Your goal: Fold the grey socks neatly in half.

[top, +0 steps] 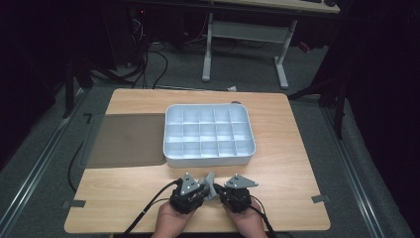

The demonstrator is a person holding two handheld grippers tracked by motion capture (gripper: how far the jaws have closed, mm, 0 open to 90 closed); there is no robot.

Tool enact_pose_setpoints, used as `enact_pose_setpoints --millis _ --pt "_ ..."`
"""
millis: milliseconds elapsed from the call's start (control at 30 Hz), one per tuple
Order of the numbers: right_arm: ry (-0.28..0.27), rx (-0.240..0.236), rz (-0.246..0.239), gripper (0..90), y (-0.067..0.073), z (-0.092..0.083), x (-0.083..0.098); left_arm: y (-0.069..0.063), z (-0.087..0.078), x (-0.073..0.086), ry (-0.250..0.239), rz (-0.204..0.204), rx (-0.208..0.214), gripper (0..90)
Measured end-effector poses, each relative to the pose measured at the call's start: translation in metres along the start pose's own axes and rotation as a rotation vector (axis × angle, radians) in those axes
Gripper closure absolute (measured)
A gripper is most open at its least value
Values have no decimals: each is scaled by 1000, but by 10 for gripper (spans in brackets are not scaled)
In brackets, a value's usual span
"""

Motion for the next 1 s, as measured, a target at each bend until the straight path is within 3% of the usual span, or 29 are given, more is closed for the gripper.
enact_pose_setpoints --millis 67,167,233,300,433,1000 --pt "-1 -3 3 898 0 -1 0 5 -13 -3 -53 -32 22 629" --pt "-5 -6 1 894 -1 -1 1 20 -28 -1 -99 -66 -18 622" --pt "-3 -8 5 892 -2 -2 1 30 -29 4 -66 -93 -54 676" --pt "-4 -10 5 891 -2 -2 1 35 -23 10 -24 -105 -64 727" --pt "-10 -18 7 890 -1 -3 1 27 -11 12 36 -65 -72 768" --pt "-37 -37 12 890 3 -10 0 -1 4 5 71 43 -88 813"
Point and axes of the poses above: each handheld gripper's, and its own axes: z roughly forward along the jaws, x roughly out of its underside, y roughly to its left, the point moved 5 cm from there along z, roughly forward along the jaws, and after that the axes turned 15 degrees about y, right-handed, at the moved point
